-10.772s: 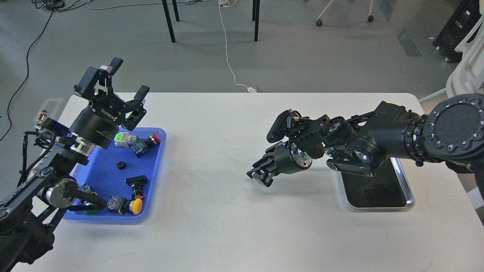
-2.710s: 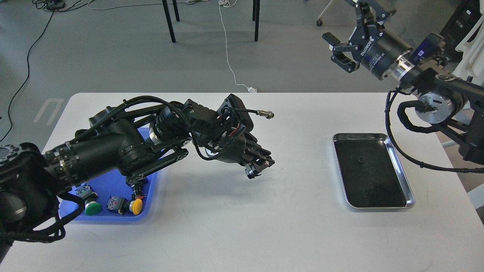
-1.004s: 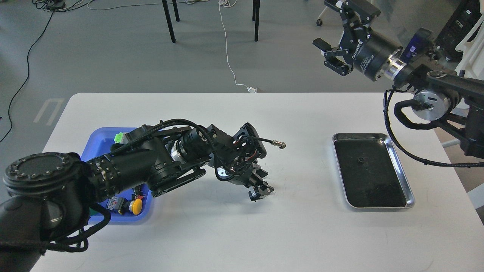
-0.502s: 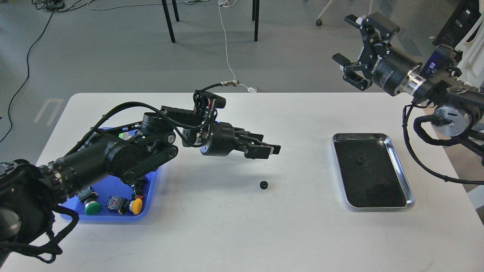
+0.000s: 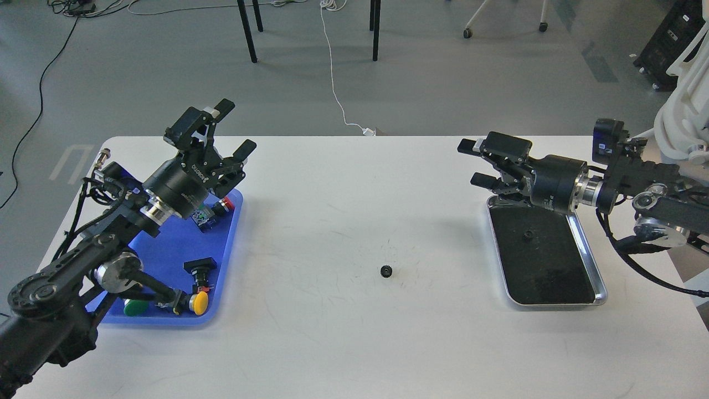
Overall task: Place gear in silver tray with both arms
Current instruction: 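Withdraw the left arm and reach the right gripper toward the gear, then grasp the black gear on the table with the right gripper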
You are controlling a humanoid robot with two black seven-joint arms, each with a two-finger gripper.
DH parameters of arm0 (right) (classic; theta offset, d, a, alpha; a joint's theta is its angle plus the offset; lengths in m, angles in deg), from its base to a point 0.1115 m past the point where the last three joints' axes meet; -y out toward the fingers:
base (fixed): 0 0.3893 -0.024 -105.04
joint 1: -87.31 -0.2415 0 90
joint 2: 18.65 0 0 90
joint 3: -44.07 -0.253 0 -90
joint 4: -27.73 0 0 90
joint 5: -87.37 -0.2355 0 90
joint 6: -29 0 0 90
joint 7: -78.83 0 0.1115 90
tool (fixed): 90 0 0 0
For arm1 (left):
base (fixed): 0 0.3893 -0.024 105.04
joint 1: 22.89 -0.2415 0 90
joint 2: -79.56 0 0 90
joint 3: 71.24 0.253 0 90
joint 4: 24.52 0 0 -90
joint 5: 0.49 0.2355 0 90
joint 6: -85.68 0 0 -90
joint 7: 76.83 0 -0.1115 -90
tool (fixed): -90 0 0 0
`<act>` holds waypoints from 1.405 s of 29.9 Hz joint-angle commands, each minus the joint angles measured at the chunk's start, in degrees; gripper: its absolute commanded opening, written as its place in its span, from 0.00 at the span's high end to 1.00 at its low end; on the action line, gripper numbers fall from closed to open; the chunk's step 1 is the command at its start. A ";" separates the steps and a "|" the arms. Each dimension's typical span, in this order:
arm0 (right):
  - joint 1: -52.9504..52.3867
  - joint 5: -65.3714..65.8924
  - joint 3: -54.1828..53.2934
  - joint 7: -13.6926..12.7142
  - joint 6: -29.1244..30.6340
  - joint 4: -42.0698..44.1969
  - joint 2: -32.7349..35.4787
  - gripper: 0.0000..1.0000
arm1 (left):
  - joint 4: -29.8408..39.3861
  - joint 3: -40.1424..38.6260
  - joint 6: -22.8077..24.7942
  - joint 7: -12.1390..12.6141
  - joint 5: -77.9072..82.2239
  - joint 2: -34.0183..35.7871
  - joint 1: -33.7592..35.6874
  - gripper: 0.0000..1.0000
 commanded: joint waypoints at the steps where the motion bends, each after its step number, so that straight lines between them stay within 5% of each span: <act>1: -7.75 8.96 9.79 0.00 -0.45 0.03 -4.01 0.01 | 0.60 -2.60 0.25 -0.01 -1.41 0.14 -2.80 0.02; 8: -18.75 12.31 21.06 0.00 -1.15 0.73 -15.70 0.01 | 0.69 -3.92 0.17 -0.01 -1.50 0.05 -3.51 0.02; 17: -20.60 16.26 35.74 0.00 -13.97 3.63 -29.94 0.01 | 2.62 -4.01 -0.54 -0.01 -1.50 0.05 -4.48 0.02; 31: -20.08 19.79 41.19 0.00 -19.69 5.92 -39.88 0.06 | 2.80 -5.07 -0.45 -0.01 -1.33 0.22 -5.88 0.02; 42: -19.37 19.79 44.01 0.00 -22.69 7.33 -40.33 0.10 | 3.50 -5.59 -0.45 -0.01 -1.33 0.05 -6.06 0.02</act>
